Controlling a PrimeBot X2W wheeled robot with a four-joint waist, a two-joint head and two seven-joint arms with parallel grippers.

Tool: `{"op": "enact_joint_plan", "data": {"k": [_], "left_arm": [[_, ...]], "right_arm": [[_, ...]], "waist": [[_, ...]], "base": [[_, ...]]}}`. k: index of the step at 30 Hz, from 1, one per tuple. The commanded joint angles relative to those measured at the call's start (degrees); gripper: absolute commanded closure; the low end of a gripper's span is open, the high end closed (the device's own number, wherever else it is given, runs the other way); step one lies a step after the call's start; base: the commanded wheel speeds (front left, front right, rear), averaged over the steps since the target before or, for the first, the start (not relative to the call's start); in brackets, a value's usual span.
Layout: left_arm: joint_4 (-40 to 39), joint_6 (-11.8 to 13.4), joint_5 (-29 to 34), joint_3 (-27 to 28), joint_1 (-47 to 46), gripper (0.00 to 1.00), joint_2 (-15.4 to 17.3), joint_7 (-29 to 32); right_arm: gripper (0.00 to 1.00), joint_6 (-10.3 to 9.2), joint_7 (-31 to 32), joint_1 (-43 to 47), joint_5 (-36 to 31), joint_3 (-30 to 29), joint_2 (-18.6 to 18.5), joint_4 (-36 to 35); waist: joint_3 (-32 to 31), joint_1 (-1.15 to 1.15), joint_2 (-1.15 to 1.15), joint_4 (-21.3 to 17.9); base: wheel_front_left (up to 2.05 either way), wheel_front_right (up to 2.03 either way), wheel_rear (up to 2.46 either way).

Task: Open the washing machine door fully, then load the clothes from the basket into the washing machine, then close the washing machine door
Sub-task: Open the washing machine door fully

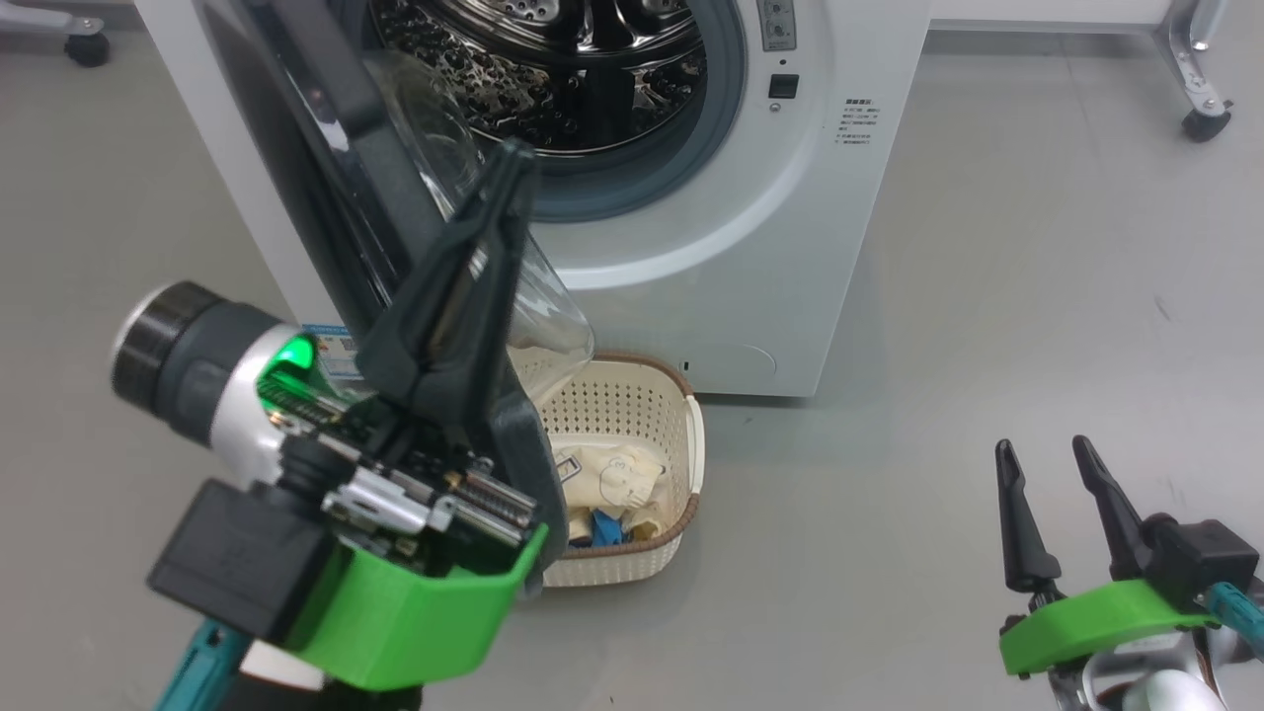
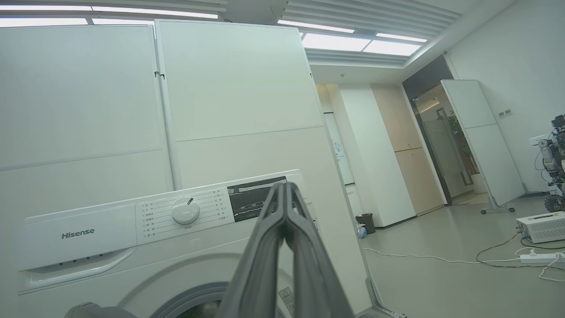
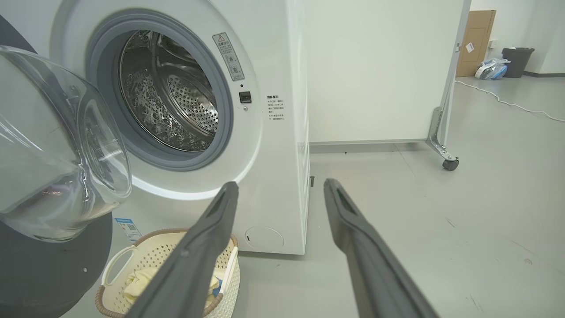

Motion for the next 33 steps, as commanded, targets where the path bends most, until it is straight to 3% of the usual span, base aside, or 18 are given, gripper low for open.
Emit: {"op": "enact_joint_plan", "data": {"k": [1, 18, 33], "left_arm": [[-1.8, -0.3, 0.0, 0.3, -2.7, 1.0, 0.1, 1.0], [6.5, -0.7, -2.8, -19.4, 5.9, 1.0, -2.2, 0.6], [18.6, 1.2, -4.3, -19.3, 8.4, 1.0, -1.6, -3.9]], "right_arm": [[0.0, 0.2, -0.7, -1.3, -0.3, 0.9, -0.3, -2.3], [0.0, 0.2, -0.7, -2.1, -0.6, 0.9, -0.6, -2.3], [0.0, 0.2, -0.6, -3.1, -0.5, 1.3, -1.5, -1.8]], "waist": [[0.0, 0.0, 0.0, -0.1], [2.4, 0.0, 0.0, 0.9], [3.7, 0.0, 0.0, 1.5]], "base": [[0.0, 0.0, 0.0], [0.0, 0.0, 0.0], [0.0, 0.0, 0.0]]}}
